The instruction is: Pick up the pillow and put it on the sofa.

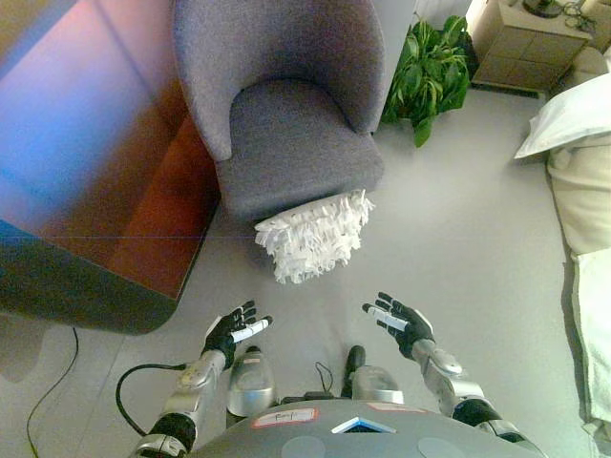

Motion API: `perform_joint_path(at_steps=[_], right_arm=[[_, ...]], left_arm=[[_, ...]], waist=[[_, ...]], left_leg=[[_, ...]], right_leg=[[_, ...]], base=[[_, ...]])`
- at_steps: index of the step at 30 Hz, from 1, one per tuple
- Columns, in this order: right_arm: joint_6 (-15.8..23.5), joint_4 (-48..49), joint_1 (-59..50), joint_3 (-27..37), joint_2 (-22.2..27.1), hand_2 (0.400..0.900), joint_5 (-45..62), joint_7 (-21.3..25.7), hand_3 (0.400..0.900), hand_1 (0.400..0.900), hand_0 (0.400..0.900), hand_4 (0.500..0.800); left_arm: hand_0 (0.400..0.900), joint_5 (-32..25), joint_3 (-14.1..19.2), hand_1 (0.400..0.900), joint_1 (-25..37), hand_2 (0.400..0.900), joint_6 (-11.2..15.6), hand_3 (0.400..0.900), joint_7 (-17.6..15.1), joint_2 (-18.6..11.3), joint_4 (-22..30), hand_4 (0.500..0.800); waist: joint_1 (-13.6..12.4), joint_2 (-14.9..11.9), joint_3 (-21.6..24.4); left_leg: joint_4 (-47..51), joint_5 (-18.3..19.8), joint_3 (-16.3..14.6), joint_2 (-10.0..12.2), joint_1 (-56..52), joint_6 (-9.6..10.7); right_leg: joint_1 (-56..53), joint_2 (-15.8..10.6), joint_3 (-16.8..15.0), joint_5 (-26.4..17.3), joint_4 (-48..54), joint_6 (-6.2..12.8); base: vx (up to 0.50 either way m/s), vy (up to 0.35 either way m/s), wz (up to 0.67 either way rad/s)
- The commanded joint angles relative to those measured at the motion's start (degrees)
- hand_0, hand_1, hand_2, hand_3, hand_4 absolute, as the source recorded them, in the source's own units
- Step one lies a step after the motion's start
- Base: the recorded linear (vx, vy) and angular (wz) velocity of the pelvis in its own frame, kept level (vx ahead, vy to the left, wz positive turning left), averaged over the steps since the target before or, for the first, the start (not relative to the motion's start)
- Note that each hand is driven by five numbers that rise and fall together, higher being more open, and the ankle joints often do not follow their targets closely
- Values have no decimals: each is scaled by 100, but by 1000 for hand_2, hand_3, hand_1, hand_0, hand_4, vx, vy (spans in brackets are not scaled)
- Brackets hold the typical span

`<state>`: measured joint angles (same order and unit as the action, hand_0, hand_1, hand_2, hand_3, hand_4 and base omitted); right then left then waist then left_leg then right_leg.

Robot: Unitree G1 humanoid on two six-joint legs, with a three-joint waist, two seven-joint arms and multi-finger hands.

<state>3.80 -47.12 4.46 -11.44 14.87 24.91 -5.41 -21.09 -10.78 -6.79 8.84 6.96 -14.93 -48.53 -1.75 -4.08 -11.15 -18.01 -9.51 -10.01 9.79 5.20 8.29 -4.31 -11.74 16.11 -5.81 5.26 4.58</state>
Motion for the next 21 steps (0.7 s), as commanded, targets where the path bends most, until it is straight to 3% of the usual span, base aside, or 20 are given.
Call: perform_joint_path(at_steps=[1, 6, 10, 13, 16, 18, 21], right_arm=[[189, 458, -53, 147, 283, 900, -46, -117, 900, 900, 900, 800], [328, 591, 206, 159, 287, 900, -217, -196, 900, 900, 900, 800], [364, 716, 381, 188, 306, 900, -179, -336, 900, 900, 900, 800], [393, 806, 400, 161, 281, 900, -213, -424, 900, 900, 900, 800], [382, 904, 484, 150, 162, 900, -271, -439, 900, 900, 900, 800], [305, 973, 443, 148, 95, 900, -158, -467, 900, 900, 900, 800], [266, 1172, 414, 101, -12, 900, -341, -459, 900, 900, 900, 800]], left_arm=[[900, -253, 272, 900, 78, 900, 198, 900, 177, -79, 495, 800], [900, -383, 384, 900, -97, 900, 369, 900, 182, 34, 346, 800], [900, -153, 443, 900, -318, 900, 681, 900, 29, 91, 376, 800], [900, 17, 460, 900, -385, 900, 637, 900, -82, 61, 425, 800], [900, -3, 551, 900, -361, 900, 380, 900, 100, 1, 312, 800], [900, 227, 507, 900, -321, 900, 527, 900, -3, -123, 399, 800], [900, 303, 457, 900, -273, 900, 330, 900, 53, -340, 632, 800]], waist=[[-57, 90, -62], [-180, 393, -116], [-282, 442, -180], [-297, 414, -190], [-286, 276, -142], [-349, 171, -96], [-421, 120, -65]], left_leg=[[-242, 236, -116, 408, 38, -74], [1428, -771, -232, 666, 192, 214], [1606, -1040, -522, 781, 437, 277], [1621, -765, -654, 801, 377, 161], [1307, -255, -842, 715, 366, 30], [984, 196, -806, 645, 459, -168], [598, 559, -736, 539, 567, -342]], right_leg=[[-419, 509, 60, 638, -321, -131], [-830, 864, -176, 973, -336, -145], [-1169, 949, -225, 1217, -384, -207], [-1256, 831, -136, 1394, -558, -179], [-1463, 574, 41, 1695, -863, -65], [-1502, 380, 121, 1738, -1071, 63], [-1398, 113, 270, 1760, -1476, 245]], base=[[266, 117, -6], [291, 138, -17], [349, 126, -21], [335, 149, -13], [418, 163, -8], [331, 164, 0], [285, 191, 0]])
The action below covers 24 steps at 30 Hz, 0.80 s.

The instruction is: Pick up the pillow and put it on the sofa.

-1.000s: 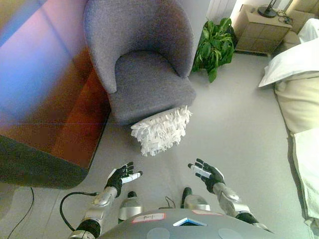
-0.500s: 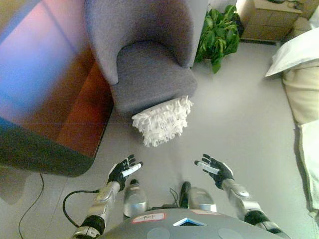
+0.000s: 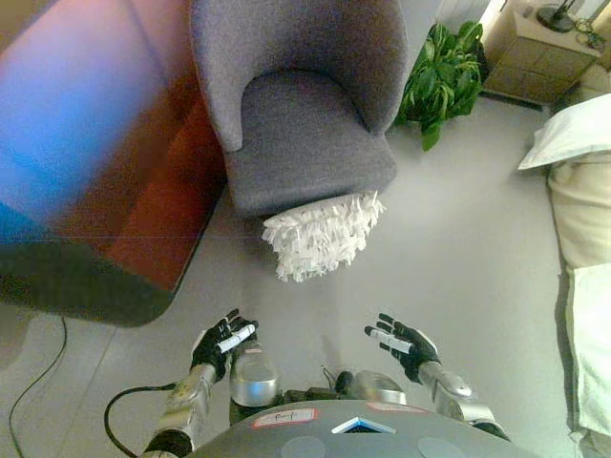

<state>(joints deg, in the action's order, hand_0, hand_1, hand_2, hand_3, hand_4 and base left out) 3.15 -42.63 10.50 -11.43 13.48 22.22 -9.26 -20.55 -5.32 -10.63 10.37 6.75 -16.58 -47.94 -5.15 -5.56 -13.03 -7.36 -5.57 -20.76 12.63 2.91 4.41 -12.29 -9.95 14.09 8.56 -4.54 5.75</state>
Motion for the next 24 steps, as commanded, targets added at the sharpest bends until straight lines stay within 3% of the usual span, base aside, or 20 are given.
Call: perform_joint_path(at_steps=[1, 4, 7, 9, 12, 15, 17, 19, 21, 24], right_arm=[[339, 767, -193, 87, 96, 900, -71, -40, 900, 900, 900, 800], [333, 767, -243, 122, 15, 900, 0, 82, 900, 900, 900, 800], [475, 759, -334, 104, -42, 900, -364, 225, 900, 900, 900, 800], [560, 794, -391, 18, 8, 900, -844, 489, 900, 900, 900, 800], [505, 912, -494, -160, 227, 900, -1331, 995, 900, 900, 900, 800], [472, 979, -635, -266, 417, 900, -1727, 1240, 900, 900, 900, 800], [495, 1071, -695, -333, 500, 900, -1985, 1403, 900, 900, 900, 800], [506, 1225, -745, -410, 606, 900, -2353, 1605, 900, 900, 900, 800], [341, 1434, -706, -425, 681, 900, -2633, 1805, 900, 900, 900, 800], [125, 1650, -638, -420, 808, 900, -3044, 2054, 900, 900, 900, 800]], left_arm=[[900, 224, -79, 900, 106, 900, 62, 900, 124, -242, 647, 800], [900, 273, -80, 900, 58, 900, -75, 900, 179, -288, 664, 800], [900, 423, -110, 900, 67, 900, -95, 900, 234, -343, 560, 800], [900, 524, -153, 900, 150, 900, -88, 900, 240, -382, 477, 800], [900, 503, -188, 900, 228, 900, -185, 900, 103, -466, 478, 800], [900, 511, -116, 900, 279, 900, -270, 900, 51, -503, 448, 800], [900, 588, -70, 900, 334, 900, -274, 900, 100, -537, 394, 800], [900, 656, -63, 900, 377, 900, -241, 900, 212, -572, 308, 800], [900, 703, -87, 900, 372, 900, -239, 900, 312, -584, 286, 800], [900, 651, -171, 900, 323, 900, -204, 900, 395, -570, 310, 800]], waist=[[-128, 260, 150], [-185, 214, 276], [-200, 137, 452], [-159, 177, 499], [-81, 268, 454], [-49, 304, 363], [-9, 339, 273], [91, 282, 171], [197, 207, 178], [338, 217, 232]], left_leg=[[-556, 260, 412, 165, 839, -18], [-536, 440, 438, -113, 830, -193], [-251, 678, 330, -632, 657, -519], [38, 845, 264, -909, 375, -730], [172, 1087, 341, -1012, -20, -845], [224, 1115, 530, -1044, -229, -734], [268, 1110, 604, -996, -359, -620], [274, 1160, 623, -919, -518, -439], [223, 1290, 687, -862, -583, -291], [220, 1388, 788, -651, -713, -140]], right_leg=[[-588, -160, 505, 320, -624, 198], [-589, -309, 486, 113, -827, 345], [-359, -490, 410, -581, -1595, 589], [115, -660, 361, -1031, -2657, 736], [940, -736, 417, -967, -3407, 619], [1306, -634, 575, -694, -2880, 445], [1486, -830, 655, -891, -2482, 414], [1799, -1333, 617, -1619, -1626, 575], [1813, -1601, 437, -2167, -598, 828], [1905, -1848, 243, -2790, 259, 925]], base=[[311, 231, -8], [269, 237, -10], [204, 308, 2], [187, 327, 24], [171, 161, 28], [171, -85, 22], [173, -182, 23], [231, -265, 34], [318, -306, 49], [330, -290, 57]])
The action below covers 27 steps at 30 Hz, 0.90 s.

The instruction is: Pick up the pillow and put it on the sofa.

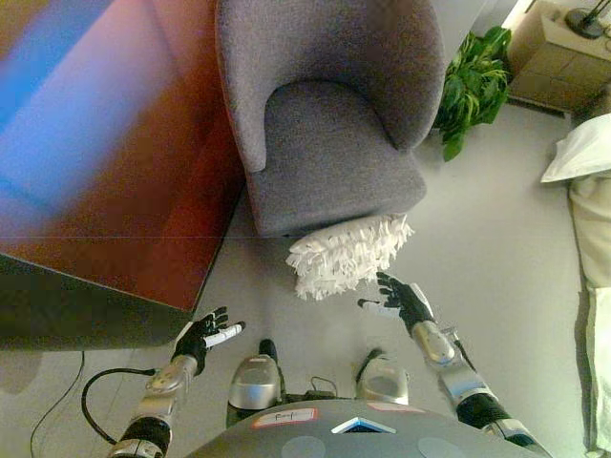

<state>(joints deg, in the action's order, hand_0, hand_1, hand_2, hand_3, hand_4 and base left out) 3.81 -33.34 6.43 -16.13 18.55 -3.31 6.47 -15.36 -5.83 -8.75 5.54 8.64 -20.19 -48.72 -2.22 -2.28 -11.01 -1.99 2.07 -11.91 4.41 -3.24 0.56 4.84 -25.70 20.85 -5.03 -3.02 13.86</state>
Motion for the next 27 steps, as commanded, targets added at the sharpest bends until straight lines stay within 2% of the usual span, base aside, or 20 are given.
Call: perform_joint_path(at_steps=[1, 4, 6, 8, 11, 12, 13, 14, 16, 19, 21, 23, 27], right_arm=[[17, 765, -194, 60, 330, 900, -611, 558, 900, 900, 900, 800], [-67, 747, -147, 125, 422, 900, -892, 749, 900, 900, 900, 800], [-201, 730, -196, 127, 495, 900, -1415, 887, 900, 900, 900, 800], [-255, 835, -162, 74, 659, 900, -1882, 954, 900, 900, 900, 800], [-211, 1074, -138, 43, 1021, 900, -3024, 923, 900, 900, 900, 800], [-251, 1140, -198, -16, 1176, 900, -3317, 943, 900, 900, 900, 800], [-274, 1159, -246, -43, 1247, 900, -3423, 959, 900, 900, 900, 800], [-275, 1198, -331, -104, 1380, 900, -3639, 1019, 900, 900, 900, 800], [-224, 1258, -483, -188, 1537, 900, -3918, 1114, 900, 900, 900, 800], [-108, 1356, -675, -255, 1702, 900, -3977, 1096, 900, 900, 900, 800], [1, 1382, -871, -275, 1847, 900, -3701, 1048, 900, 900, 900, 800], [90, 1336, -1087, -323, 1928, 900, -3266, 1069, 900, 900, 900, 800], [323, 1305, -1363, -326, 2099, 900, -2722, 949, 900, 900, 900, 800]], left_arm=[[900, 106, -152, 900, 104, 900, 292, 900, 211, -206, 430, 800], [900, 111, -202, 900, 55, 900, 317, 900, 168, -178, 504, 800], [900, 83, -217, 900, 97, 900, 300, 900, 20, -128, 473, 800], [900, -18, -147, 900, 22, 900, 327, 900, 43, -75, 546, 800], [900, -37, -151, 900, -95, 900, 413, 900, 206, -49, 810, 800], [900, -128, -209, 900, -50, 900, 408, 900, 250, -107, 931, 800], [900, -214, -232, 900, -10, 900, 370, 900, 277, -129, 988, 800], [900, -388, -256, 900, 77, 900, 301, 900, 374, -179, 1057, 800], [900, -553, -274, 900, 144, 900, 269, 900, 502, -218, 1153, 800], [900, -723, -300, 900, 156, 900, 305, 900, 533, -328, 1307, 800], [900, -1014, -290, 900, 216, 900, 307, 900, 511, -498, 1458, 800], [900, -1250, -285, 900, 299, 900, 366, 900, 460, -672, 1608, 800], [900, -1379, -333, 900, 382, 900, 479, 900, 224, -905, 1904, 800]], waist=[[75, -106, 15], [86, -143, 108], [138, -197, 139], [159, -205, 183], [204, -221, 165], [204, -200, 122], [222, -198, 66], [208, -161, 0], [183, -139, -149], [155, -145, -339], [113, -158, -612], [63, -181, -916], [-16, -168, -1268]], left_leg=[[-329, 577, -141, 224, -116, 242], [-423, 691, -81, 404, -144, 317], [-440, 512, -151, 568, -174, 382], [-440, 464, -216, 765, -302, 487], [-724, 424, -438, 1111, -263, 595], [-801, 444, -536, 1263, -209, 684], [-870, 351, -652, 1338, -108, 694], [-864, 353, -691, 1450, -62, 788], [-954, 274, -656, 1502, 135, 808], [-1032, 308, -484, 1506, 347, 813], [-1233, 357, -284, 1597, 624, 831], [-1622, 428, -16, 1689, 1068, 818], [-2237, 554, 451, 1729, 1821, 820]], right_leg=[[168, -261, -406, -1395, 143, 114], [-62, -179, -297, -1251, 221, 114], [-162, -74, -240, -1066, 195, 114], [-263, 66, -160, -843, 184, 89], [-273, 194, -64, -653, 126, 21], [-274, 185, -23, -625, 146, 65], [-221, 156, 82, -695, 144, 17], [-173, 126, 108, -705, 163, 72], [16, 76, 193, -772, 92, 39], [379, -7, 105, -753, -146, 71], [750, -106, 15, -676, -483, 75], [1245, -215, -161, -481, -1055, 26], [2034, -394, -553, -148, -1874, 9]], base=[[294, -267, 64], [281, -240, 55], [254, -204, 54], [267, -168, 39], [179, -156, 43], [-2, -121, 53], [7, -104, 61], [-23, -83, 47], [-40, -78, 41], [-80, -68, 29], [-154, -86, 35], [-193, -97, 37], [-128, -48, 23]])
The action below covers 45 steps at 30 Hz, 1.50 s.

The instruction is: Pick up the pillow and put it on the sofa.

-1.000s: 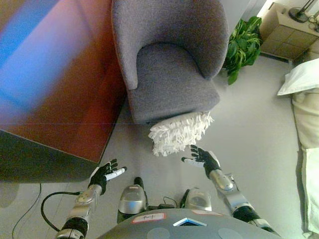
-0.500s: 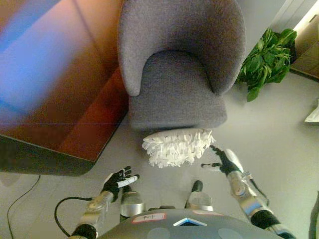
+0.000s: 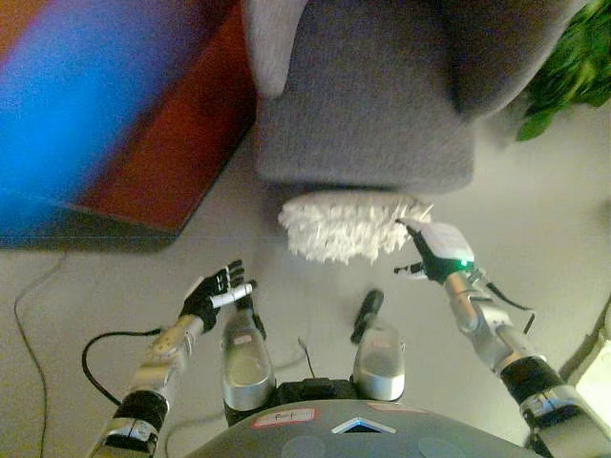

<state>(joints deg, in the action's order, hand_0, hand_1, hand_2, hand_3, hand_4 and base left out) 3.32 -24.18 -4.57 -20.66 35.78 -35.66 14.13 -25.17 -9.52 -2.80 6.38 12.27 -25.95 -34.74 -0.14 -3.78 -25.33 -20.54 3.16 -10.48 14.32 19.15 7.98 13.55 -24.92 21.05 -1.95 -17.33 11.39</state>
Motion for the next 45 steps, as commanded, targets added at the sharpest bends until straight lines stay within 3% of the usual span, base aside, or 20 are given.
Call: perform_joint_path(at_steps=[1, 6, 10, 14, 29, 34, 37, 45], right_arm=[[363, 391, -313, 109, 420, 900, 587, 192, 900, 900, 900, 800], [406, 135, -740, 41, 555, 900, 718, 469, 900, 900, 900, 800], [384, 41, -1171, -11, 708, 900, 501, 699, 900, 900, 900, 800], [325, -69, -1631, -120, 851, 900, -95, 1243, 900, 900, 900, 800], [485, -179, -2431, -328, 1321, 900, -1127, 2865, 900, 900, 900, 800], [479, -267, -2592, -465, 1390, 900, -1038, 2878, 900, 900, 900, 800], [429, -337, -2778, -600, 1437, 900, -848, 2586, 900, 900, 900, 800], [410, -759, -3237, -885, 1447, 900, -315, 2265, 900, 900, 900, 800]], left_arm=[[900, -459, 28, 900, -214, 900, 393, 900, -202, -366, 574, 800], [900, -655, -85, 900, -111, 900, 503, 900, -274, -461, 826, 800], [900, -994, -146, 900, -9, 900, 500, 900, -312, -516, 1036, 800], [900, -1294, -207, 900, 77, 900, 534, 900, -337, -550, 1241, 800], [900, -1602, -313, 900, 85, 900, 687, 900, -192, -526, 1111, 800], [900, -1607, -363, 900, 109, 900, 772, 900, -127, -512, 1026, 800], [900, -1673, -414, 900, 123, 900, 836, 900, -113, -538, 1026, 800], [900, -1871, -455, 900, 153, 900, 1055, 900, -173, -546, 1187, 800]], waist=[[-242, 2, 110], [-300, 183, -174], [-300, 337, -349], [-294, 466, -444], [-400, 615, -446], [-426, 614, -446], [-464, 643, -446], [-575, 661, -446]], left_leg=[[-493, 468, 376, 739, -281, 70], [-952, 558, 613, 698, 429, 77], [-1302, 643, 592, 709, 895, 63], [-1808, 798, 577, 726, 1413, 12], [-2857, 1172, 624, 656, 2414, -136], [-2913, 1190, 632, 634, 2515, -146], [-3041, 1368, 658, 638, 2537, -108], [-3337, 1467, 755, 591, 2777, -164]], right_leg=[[1314, -501, -651, -384, -610, 251], [2001, -592, -923, -160, -1163, 246], [2473, -595, -1049, -17, -1587, 202], [2854, -589, -1125, 177, -2046, 119], [3502, -588, -1053, 555, -2860, -39], [3553, -579, -995, 543, -2843, -63], [3566, -562, -978, 707, -2975, -26], [3756, -546, -891, 823, -3227, -162]], base=[[-78, -8, 12], [-104, 15, 10], [-94, 28, 4], [-53, 17, 4], [-9, 4, 1], [0, 0, 0], [39, -10, 0], [6, -4, 2]])
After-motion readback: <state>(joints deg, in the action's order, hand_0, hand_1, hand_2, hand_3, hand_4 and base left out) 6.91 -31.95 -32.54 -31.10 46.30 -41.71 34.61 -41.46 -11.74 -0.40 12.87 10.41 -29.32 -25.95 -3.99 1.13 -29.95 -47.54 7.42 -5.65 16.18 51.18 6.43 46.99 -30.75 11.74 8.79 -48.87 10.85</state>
